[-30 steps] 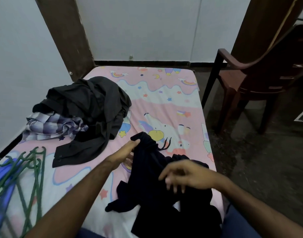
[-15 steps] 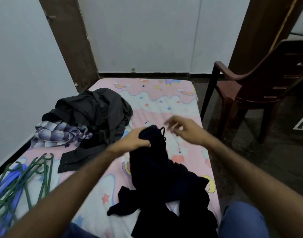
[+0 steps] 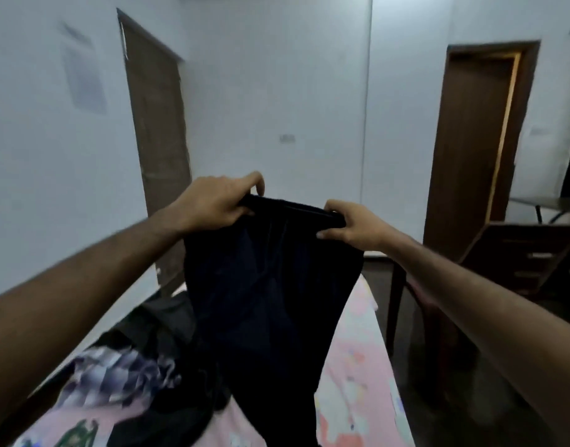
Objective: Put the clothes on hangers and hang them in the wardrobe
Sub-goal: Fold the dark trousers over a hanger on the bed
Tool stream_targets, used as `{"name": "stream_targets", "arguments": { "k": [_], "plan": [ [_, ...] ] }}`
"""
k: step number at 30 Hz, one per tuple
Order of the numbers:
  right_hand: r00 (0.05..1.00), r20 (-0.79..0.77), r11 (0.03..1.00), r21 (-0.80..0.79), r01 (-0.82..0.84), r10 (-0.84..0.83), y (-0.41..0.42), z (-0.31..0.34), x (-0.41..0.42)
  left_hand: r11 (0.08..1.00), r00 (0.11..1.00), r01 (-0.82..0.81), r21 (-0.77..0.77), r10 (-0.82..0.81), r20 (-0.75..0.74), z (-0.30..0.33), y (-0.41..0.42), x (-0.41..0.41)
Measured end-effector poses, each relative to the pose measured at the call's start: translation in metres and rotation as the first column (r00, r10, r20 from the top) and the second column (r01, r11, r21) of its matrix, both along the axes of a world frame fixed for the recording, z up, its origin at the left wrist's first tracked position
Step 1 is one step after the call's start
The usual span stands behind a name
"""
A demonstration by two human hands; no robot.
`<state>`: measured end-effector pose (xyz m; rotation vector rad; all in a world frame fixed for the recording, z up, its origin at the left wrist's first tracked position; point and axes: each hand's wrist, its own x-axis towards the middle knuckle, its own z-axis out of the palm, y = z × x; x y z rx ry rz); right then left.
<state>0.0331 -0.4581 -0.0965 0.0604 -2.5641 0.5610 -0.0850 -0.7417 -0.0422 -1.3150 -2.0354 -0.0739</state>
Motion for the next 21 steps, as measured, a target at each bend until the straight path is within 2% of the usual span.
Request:
{"name": "stream_targets", "arguments": {
  "k": [3, 6, 8, 12, 15, 18, 19, 21],
  "plan": [
    [0.993, -0.099, 0.987, 0.139, 0.076, -0.063, 0.003, 0.072, 0.007, 1.000, 0.979, -0.005, -0.018, 0.002, -0.204, 0.046, -0.004, 0.001],
    [0.992, -0.121, 0.977, 0.205, 0.052, -0.028, 0.002, 0.143, 0.028, 0.997, 0.967, -0.053, 0.056, 0.065, -0.245, 0.100, -0.013, 0.006],
    [0.991, -0.132, 0.983, 0.184, 0.026, -0.001, 0.001, 0.182, 0.044, 0.990, 0.973, -0.062, 0.128, 0.089, -0.215, 0.133, -0.021, 0.012],
    [0.967, -0.251, 0.999, -0.013, -0.038, 0.034, -0.001, 0.235, 0.075, 0.958, 0.993, -0.066, 0.279, 0.091, -0.079, 0.183, -0.041, 0.018],
    [0.931, -0.358, 0.970, -0.193, -0.146, 0.069, -0.002, 0.256, 0.089, 0.904, 0.996, -0.022, 0.427, -0.019, 0.090, 0.206, -0.057, 0.018],
    [0.857, -0.494, 0.844, -0.389, -0.368, 0.146, -0.010, 0.266, 0.101, 0.751, 0.939, 0.069, 0.657, -0.272, 0.212, 0.213, -0.072, 0.020],
    [0.818, -0.553, 0.780, -0.437, -0.447, 0.159, -0.015, 0.267, 0.105, 0.666, 0.884, 0.122, 0.736, -0.409, 0.225, 0.214, -0.077, 0.022],
    [0.729, -0.662, 0.667, -0.465, -0.583, 0.176, -0.030, 0.269, 0.115, 0.409, 0.669, 0.236, 0.881, -0.726, 0.159, 0.210, -0.085, 0.028]
  ]
}}
